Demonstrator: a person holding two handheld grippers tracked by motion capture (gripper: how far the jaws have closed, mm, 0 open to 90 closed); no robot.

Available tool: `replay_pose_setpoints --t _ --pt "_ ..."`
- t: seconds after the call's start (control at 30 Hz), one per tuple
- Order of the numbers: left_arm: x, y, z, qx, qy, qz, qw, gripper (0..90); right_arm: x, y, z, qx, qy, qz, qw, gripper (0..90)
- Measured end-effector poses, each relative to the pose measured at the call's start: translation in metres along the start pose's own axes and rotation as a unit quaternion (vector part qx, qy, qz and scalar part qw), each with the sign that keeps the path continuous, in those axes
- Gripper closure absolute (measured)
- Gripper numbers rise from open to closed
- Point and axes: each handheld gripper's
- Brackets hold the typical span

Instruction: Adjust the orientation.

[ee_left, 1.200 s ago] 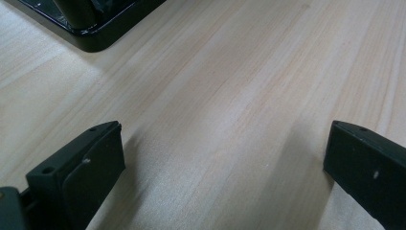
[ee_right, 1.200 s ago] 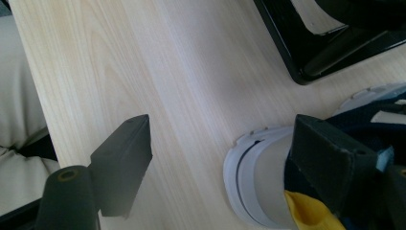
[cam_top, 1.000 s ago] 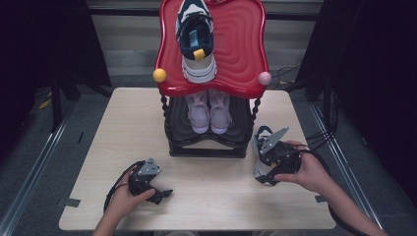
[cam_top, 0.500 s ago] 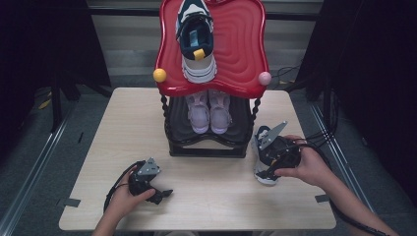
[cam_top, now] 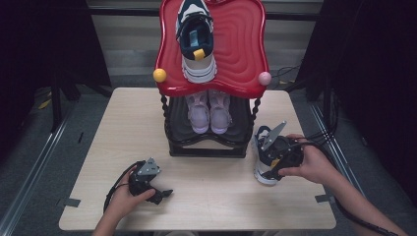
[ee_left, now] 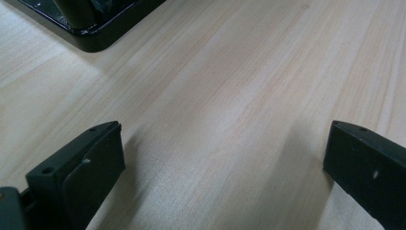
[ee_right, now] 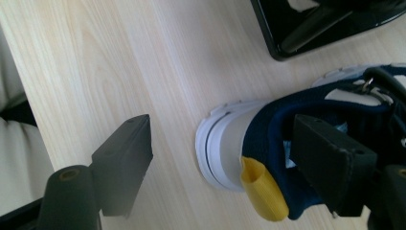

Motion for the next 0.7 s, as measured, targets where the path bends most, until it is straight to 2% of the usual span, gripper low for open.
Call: replay_pose_setpoints --t 0.03,0.13,0.33,0.4,0.43,0.5,0.7 --pt "0.0 0.0 0.0 0.0 0.0 0.0 1.0 0.0 -0.001 0.001 0.0 0.007 -0.003 -0.005 1.0 22.0" --pt "0.0 0.0 0.0 0.0 0.0 0.0 1.0 0.0 -0.002 0.002 -0.002 0.0 -0.013 -0.006 0.9999 21.8" --pt "0.0 0.0 0.0 -0.001 -0.001 -0.003 1.0 0.0 -0.003 0.009 -0.005 0.015 -0.024 -0.013 0.9995 22.1" --pt "0.001 0.0 0.0 -0.001 -0.003 -0.002 1.0 0.0 -0.004 0.01 -0.005 0.012 -0.028 -0.012 0.9995 22.3" --pt "0.0 0.0 0.0 0.0 -0.001 -0.002 1.0 0.0 -0.004 0.01 -0.005 0.002 -0.035 -0.009 0.9993 23.2" --pt "0.0 0.0 0.0 0.0 -0.001 -0.002 1.0 0.0 -0.007 0.013 -0.007 0.013 -0.036 -0.012 0.9992 25.1" --pt "0.001 -0.001 0.0 -0.001 -0.004 -0.003 1.0 0.0 -0.013 0.017 -0.006 0.012 -0.057 -0.007 0.9983 30.1"
Point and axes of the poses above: each handheld gripper's, and its own axes: x roughly backward along the jaws, z roughly out of its top, y roughly to its right, and after that the axes turned 11 degrees about -y, right-handed
